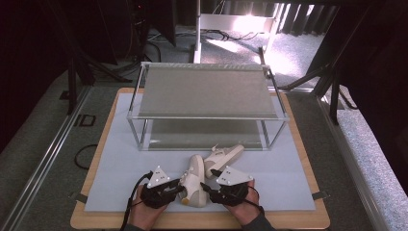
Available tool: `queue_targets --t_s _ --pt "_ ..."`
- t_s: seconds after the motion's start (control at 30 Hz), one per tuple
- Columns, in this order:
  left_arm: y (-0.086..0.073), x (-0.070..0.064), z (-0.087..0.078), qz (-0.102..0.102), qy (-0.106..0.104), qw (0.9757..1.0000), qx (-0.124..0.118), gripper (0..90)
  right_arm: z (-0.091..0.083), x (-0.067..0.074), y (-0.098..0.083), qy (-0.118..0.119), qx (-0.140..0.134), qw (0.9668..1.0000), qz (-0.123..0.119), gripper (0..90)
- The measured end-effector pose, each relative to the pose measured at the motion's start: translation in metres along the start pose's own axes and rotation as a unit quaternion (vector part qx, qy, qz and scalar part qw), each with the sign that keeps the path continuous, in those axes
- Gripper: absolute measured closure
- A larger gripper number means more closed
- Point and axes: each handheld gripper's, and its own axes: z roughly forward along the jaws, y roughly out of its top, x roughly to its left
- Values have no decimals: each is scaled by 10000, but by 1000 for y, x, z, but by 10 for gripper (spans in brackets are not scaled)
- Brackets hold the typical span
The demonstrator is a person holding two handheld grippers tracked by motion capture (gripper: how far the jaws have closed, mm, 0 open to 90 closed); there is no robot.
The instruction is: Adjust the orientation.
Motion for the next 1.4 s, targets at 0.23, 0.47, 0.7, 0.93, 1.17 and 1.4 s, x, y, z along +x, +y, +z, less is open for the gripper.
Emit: queue_targets --t_s 0.23,0.47,0.7,0.93,1.17,1.4 --pt "-2 4 -1 -316 -214 9992 -82 809 -1 0 -1 -40 -10 10000 -26 430" --pt "-1 5 -4 -569 -298 9976 -267 823 -2 -2 -2 -75 -1 10000 -25 428" --pt "5 7 -16 -652 -357 9953 -617 827 -1 -3 -3 -88 -2 10000 -1 426" --pt "9 15 -32 -729 -208 9933 -867 829 -2 -4 -3 -121 -36 9999 18 426" --pt "11 25 -39 -795 177 9924 -924 829 -2 -4 -3 -123 -32 9999 8 426" --pt "16 33 -39 -674 525 9917 -959 828 -1 -4 -4 -119 -13 9999 -10 427"
